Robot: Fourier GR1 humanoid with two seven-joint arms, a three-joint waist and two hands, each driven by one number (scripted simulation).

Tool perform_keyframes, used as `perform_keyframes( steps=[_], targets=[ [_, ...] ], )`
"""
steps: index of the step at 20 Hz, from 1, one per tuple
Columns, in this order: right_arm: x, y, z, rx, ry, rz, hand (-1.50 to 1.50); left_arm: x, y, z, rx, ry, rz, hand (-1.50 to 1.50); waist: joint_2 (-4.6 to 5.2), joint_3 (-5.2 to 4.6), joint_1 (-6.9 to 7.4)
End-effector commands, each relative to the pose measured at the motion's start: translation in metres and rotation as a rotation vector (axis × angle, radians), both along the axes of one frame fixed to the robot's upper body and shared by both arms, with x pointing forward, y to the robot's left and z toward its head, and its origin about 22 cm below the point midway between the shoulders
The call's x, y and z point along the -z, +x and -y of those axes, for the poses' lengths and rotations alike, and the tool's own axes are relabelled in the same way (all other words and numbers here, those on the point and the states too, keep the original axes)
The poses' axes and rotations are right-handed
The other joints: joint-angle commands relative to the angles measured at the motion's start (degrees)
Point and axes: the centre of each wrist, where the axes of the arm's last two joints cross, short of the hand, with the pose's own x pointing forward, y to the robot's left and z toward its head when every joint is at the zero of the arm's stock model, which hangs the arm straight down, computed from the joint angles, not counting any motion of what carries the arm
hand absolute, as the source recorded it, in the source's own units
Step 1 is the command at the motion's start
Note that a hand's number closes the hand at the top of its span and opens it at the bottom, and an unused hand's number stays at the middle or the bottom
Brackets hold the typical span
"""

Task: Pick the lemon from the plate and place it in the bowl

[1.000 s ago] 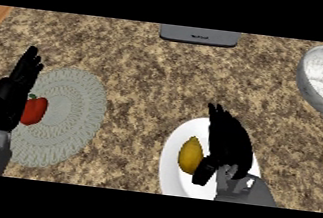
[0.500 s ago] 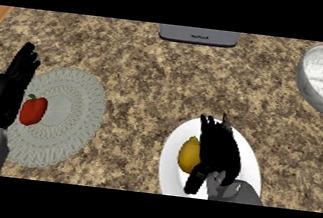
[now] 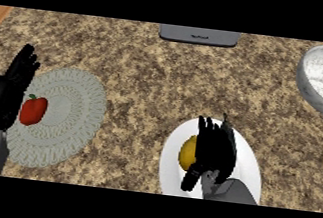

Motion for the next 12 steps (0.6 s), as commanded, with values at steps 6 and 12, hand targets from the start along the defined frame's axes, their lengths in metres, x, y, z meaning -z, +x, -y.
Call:
perform_keyframes(
  steps=[6,12],
  targets=[
    [0.028,0.011,-0.001,-0.012,0.024,-0.08,1.5,-0.017,-0.002,0.002,0.009,0.013,-0.005,0.0,0.01,0.01,0.01],
    [0.04,0.031,0.01,-0.014,0.052,-0.014,1.5,0.012,0.02,-0.001,-0.001,-0.013,0.016,0.0,0.12,-0.01,-0.22]
  ],
)
